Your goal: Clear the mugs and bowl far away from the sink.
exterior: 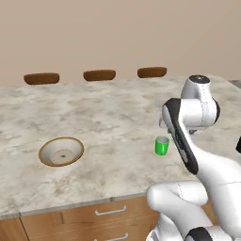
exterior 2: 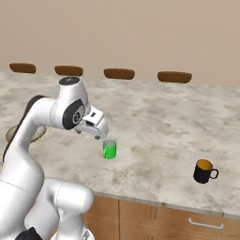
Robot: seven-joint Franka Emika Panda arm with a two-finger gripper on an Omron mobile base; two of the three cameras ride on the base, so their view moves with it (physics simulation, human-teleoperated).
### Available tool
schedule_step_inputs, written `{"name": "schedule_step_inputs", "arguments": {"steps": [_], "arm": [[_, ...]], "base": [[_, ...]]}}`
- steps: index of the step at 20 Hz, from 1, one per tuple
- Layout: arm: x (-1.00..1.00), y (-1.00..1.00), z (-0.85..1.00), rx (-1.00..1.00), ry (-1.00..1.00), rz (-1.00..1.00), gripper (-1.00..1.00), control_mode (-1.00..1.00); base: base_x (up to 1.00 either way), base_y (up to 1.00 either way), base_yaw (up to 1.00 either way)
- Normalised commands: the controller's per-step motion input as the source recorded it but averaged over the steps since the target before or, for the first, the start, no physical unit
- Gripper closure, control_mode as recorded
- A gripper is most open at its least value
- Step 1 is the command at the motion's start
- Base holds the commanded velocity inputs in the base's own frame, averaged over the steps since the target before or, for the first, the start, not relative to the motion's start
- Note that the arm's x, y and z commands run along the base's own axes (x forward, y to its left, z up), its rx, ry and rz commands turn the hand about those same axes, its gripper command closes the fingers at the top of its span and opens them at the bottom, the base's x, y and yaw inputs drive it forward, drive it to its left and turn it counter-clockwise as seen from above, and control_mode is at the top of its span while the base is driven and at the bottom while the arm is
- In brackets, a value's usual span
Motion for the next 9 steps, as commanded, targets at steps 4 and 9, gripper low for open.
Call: {"name": "schedule_step_inputs", "arguments": {"steps": [4,9], "arm": [[-0.58,0.26,0.36,-0.28,-0.58,0.0,-1.0,-1.0],[-0.6,0.04,0.6,-0.07,-0.35,0.0,-1.0,-1.0]], "base": [[0.0,0.0,0.0],[0.0,0.0,0.0]]}}
